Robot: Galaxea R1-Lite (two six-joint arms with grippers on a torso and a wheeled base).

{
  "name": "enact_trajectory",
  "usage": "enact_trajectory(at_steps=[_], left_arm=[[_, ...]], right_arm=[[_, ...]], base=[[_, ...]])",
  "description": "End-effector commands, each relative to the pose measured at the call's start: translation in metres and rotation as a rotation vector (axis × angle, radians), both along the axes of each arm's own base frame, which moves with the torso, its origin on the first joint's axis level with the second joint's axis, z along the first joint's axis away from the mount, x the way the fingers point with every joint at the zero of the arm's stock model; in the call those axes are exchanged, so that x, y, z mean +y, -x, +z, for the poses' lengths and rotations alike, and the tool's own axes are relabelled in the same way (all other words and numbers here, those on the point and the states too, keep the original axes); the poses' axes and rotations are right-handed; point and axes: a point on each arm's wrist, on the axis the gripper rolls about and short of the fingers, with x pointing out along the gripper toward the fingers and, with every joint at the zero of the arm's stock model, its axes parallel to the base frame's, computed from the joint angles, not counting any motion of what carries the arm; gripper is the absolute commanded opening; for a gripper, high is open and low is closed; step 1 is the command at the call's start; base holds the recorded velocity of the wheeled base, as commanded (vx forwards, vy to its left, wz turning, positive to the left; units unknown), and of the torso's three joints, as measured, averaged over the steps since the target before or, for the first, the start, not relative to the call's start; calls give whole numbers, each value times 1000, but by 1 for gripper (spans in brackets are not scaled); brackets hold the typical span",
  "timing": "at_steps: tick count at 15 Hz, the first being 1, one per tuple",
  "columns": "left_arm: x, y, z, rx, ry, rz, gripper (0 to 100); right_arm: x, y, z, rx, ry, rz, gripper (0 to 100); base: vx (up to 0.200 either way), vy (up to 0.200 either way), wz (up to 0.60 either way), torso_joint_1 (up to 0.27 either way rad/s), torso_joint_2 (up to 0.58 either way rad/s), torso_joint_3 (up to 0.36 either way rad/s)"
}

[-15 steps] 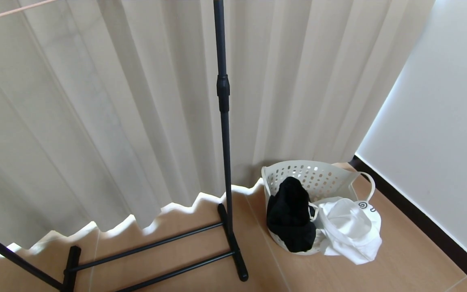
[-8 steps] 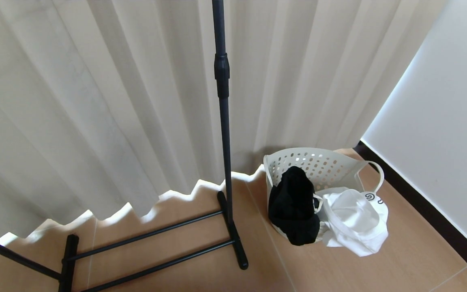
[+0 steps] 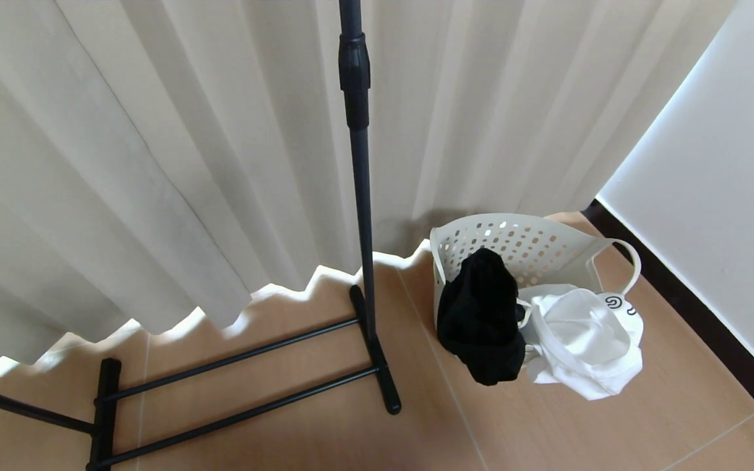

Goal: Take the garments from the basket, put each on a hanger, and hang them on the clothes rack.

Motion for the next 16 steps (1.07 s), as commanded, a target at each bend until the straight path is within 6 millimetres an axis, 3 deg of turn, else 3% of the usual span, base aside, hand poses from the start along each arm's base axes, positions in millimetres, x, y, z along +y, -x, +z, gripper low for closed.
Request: enact_trajectory(at_steps=[1,5,9,10,12,14,15,16], left_arm=[[0,0,0,2,-1,1,100],[0,0,0,0,1,2,100],[0,0,0,3,-2,2,100],[0,0,0,1,-2,2,100],[0,0,0,1,-2,2,100],[0,0,0,1,-2,2,100],[0,0,0,1,-1,2,100],[0,0,0,1,-2,2,100]], right_arm=[[0,0,1,7,3,1,100],[-1,-5,2,75,5,35,100],[0,-21,5,257,1,45,100],[4,-57,29,354,-23,106,100],[11,-95,49,397,0,164,100],[25,-134,70,417,104,244,100],[38,-169,83,429,212,260,100],[44,-185,86,433,282,268,100]], base=[[0,0,0,-2,2,-198],[0,0,0,4,6,-201],[0,0,0,4,6,-174],[0,0,0,2,7,-56],[0,0,0,0,0,0],[0,0,0,0,0,0],[0,0,0,0,0,0],[0,0,0,0,0,0]])
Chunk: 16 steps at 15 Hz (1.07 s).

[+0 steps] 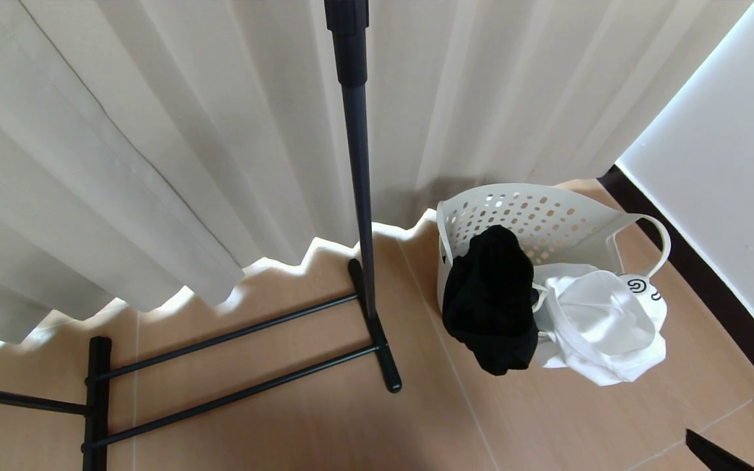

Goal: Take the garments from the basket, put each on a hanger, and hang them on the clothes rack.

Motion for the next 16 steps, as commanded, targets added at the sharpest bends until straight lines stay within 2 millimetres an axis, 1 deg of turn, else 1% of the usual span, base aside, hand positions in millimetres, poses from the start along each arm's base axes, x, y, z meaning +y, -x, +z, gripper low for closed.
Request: enact_trajectory(at_steps=[1,2,4,5,7,8,9,10,12,14,16], left_arm=[[0,0,0,1,0,1,100],[0,0,0,1,0,1,100],[0,0,0,1,0,1,100],[0,0,0,1,0,1,100],[0,0,0,1,0,1,100],[0,0,0,1,0,1,100],[0,0,0,1,0,1,100],[0,0,0,1,0,1,100],[0,0,0,2,0,1,100],[0,0,0,1,0,1,100],[0,0,0,1,0,1,100]], right_arm=[[45,-119,22,84,312,175,100],[52,-143,20,85,445,206,100],[64,-188,22,51,666,228,100],[70,-208,21,42,711,223,100],[81,-250,24,22,753,149,100],[81,-250,24,22,753,149,100],[87,-272,27,-2,756,116,100],[88,-279,29,-9,754,108,100],[92,-299,25,-23,750,97,100],[93,-314,23,-33,745,86,100],[93,-320,20,-32,745,83,100]], base=[[0,0,0,0,0,0],[0,0,0,0,0,0],[0,0,0,0,0,0],[0,0,0,0,0,0],[0,0,0,0,0,0],[0,0,0,0,0,0],[0,0,0,0,0,0],[0,0,0,0,0,0],[0,0,0,0,0,0],[0,0,0,0,0,0],[0,0,0,0,0,0]])
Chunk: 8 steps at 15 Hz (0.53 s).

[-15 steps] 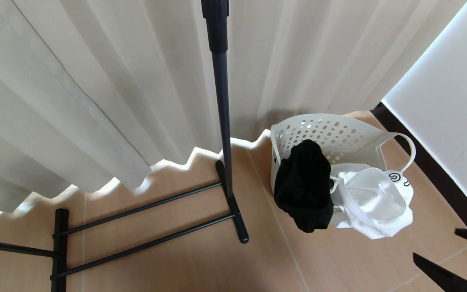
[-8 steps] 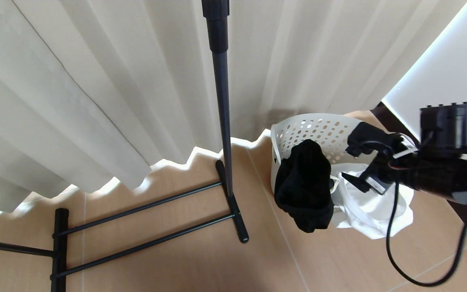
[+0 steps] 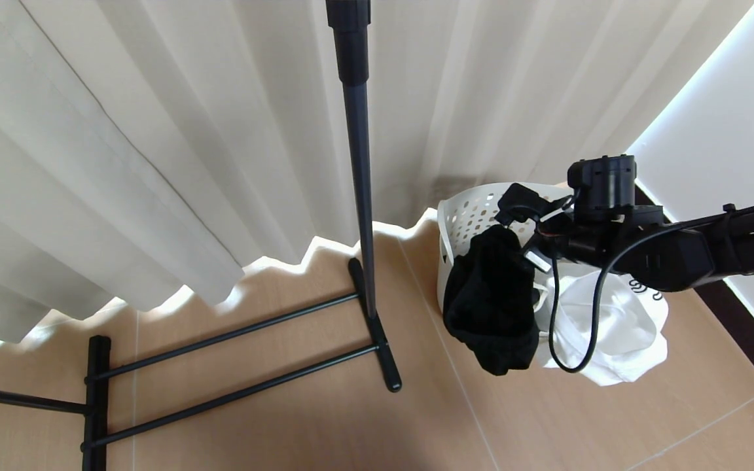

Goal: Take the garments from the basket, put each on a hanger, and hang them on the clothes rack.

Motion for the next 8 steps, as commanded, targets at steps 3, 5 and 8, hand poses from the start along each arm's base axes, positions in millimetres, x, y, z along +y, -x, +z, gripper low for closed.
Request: enact_trajectory(at_steps=[3,5,8], left_arm=[[0,0,0,1,0,1,100],[0,0,0,1,0,1,100],[0,0,0,1,0,1,100]], right_arm=[[1,-26,-14,11,-2,-5,100],[2,-37,-21,7,-14,9,100],[6,-50,-24,-11,-31,33,100]], base=[[0,0,0,0,0,0],[0,0,0,0,0,0],[0,0,0,0,0,0]])
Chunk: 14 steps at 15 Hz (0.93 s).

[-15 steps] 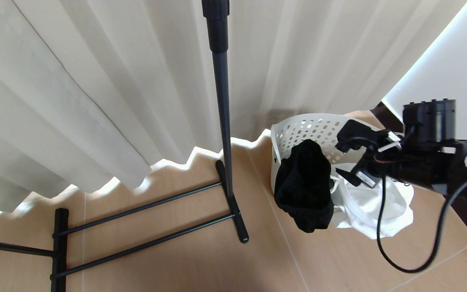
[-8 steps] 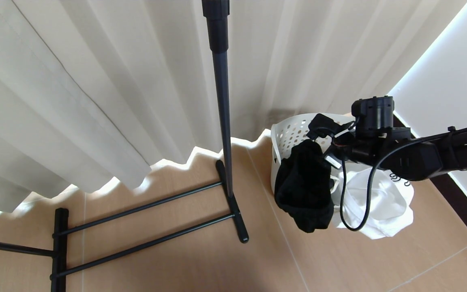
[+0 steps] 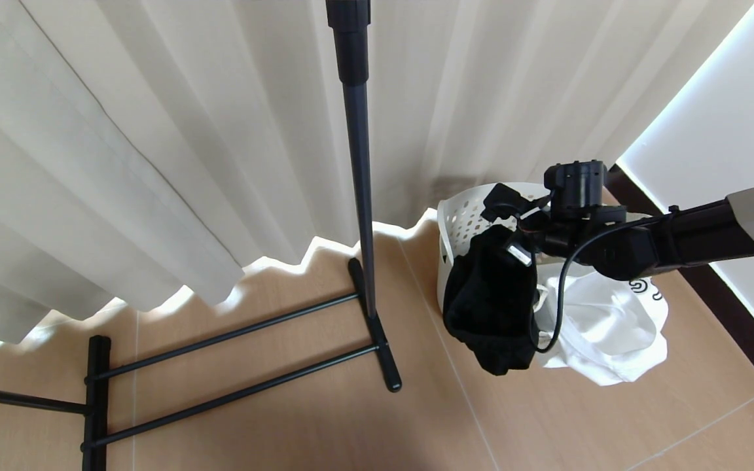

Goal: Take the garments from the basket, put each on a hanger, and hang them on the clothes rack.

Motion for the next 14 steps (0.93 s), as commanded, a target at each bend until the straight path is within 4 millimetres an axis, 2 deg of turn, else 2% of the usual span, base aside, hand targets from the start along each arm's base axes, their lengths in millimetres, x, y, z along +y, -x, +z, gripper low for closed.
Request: enact_trajectory(at_steps=[1,5,6,10,13,14], left_arm=[[0,0,0,1,0,1,100],[0,0,0,1,0,1,100],[0,0,0,1,0,1,100],[0,0,0,1,0,1,100],[0,0,0,1,0,1,100],[0,0,0,1,0,1,100]], right_arm=[[2,-9,-8,5,0,2,100],[7,-26,-9,-28,-17,9,100],[8,-27,-7,-37,-20,10,0],[10,-29,-10,-27,-118,-19,0],[9,-5,13,-32,-272,-33,0],[16,22,35,-41,-394,-41,0]], base=[[0,0,0,0,0,0],[0,0,0,0,0,0],[0,0,0,0,0,0],[0,0,0,0,0,0],[0,0,0,0,0,0],[0,0,0,0,0,0]])
